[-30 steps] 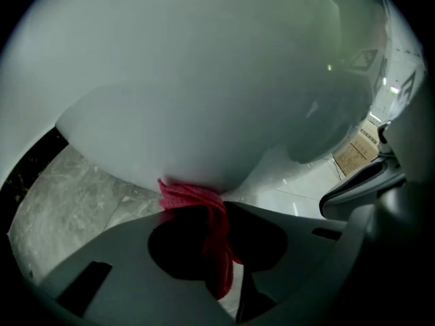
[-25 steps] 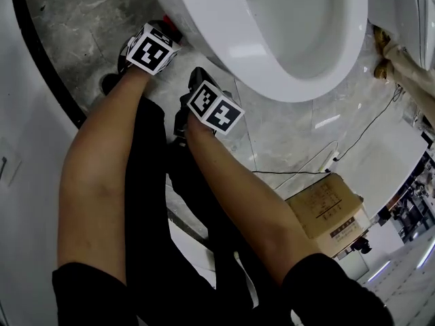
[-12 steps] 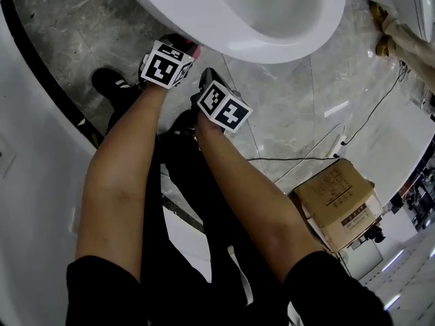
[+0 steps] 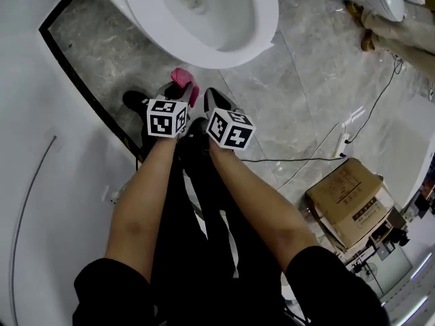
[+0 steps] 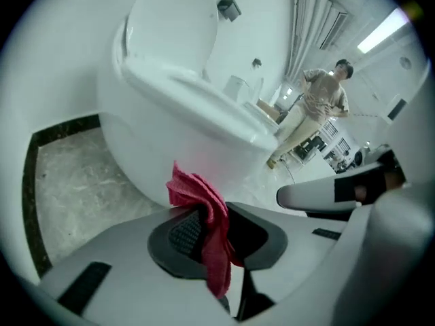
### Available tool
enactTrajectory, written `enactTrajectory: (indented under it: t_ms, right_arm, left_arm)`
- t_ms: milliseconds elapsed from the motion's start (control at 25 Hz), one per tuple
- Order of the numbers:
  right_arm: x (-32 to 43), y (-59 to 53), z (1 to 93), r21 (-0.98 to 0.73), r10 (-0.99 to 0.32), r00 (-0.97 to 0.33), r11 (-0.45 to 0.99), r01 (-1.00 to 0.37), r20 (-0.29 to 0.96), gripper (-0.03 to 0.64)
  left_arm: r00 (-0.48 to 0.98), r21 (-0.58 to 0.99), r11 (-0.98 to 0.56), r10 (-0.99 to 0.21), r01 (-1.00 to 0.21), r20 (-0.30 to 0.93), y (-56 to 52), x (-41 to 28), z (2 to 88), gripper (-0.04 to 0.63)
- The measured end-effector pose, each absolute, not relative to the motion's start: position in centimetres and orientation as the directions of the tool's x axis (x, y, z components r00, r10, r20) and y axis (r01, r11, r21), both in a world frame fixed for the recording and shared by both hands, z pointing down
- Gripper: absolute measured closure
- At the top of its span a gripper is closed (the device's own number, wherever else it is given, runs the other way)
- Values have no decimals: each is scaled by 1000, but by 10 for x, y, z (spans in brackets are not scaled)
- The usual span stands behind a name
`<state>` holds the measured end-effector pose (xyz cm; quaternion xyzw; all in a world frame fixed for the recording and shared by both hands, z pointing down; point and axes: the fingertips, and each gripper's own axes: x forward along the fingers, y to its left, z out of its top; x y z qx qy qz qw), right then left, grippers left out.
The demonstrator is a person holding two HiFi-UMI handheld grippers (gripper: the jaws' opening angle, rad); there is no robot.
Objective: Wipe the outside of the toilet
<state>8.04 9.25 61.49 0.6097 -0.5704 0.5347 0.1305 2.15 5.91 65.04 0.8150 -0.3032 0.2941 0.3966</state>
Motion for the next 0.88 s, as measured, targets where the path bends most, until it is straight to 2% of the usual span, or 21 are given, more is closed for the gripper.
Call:
enactTrajectory:
  t_ms: [240,480,680,880]
  right_arm:
    - [81,38,424,-477,-719,-292,-63,-876,631,583]
    - [129,-19,235,-424,-871,-237,37,-905,430,583]
    - [178,-43,90,-299,-954,-209,140,-944,213,583]
    - [192,-36,-27,-133,-946,-317,307,-942,65,583]
  left_arm:
    - [624,385,-517,-446,-765,642,17,19,451,509]
    - [668,285,-618,-573,-732,474,-31,54,244,509]
    - [722,239,-683,-627,-690,293,-60,70,105,509]
    - [759,173,-739,-637,-651,136,-71,58,-8,509]
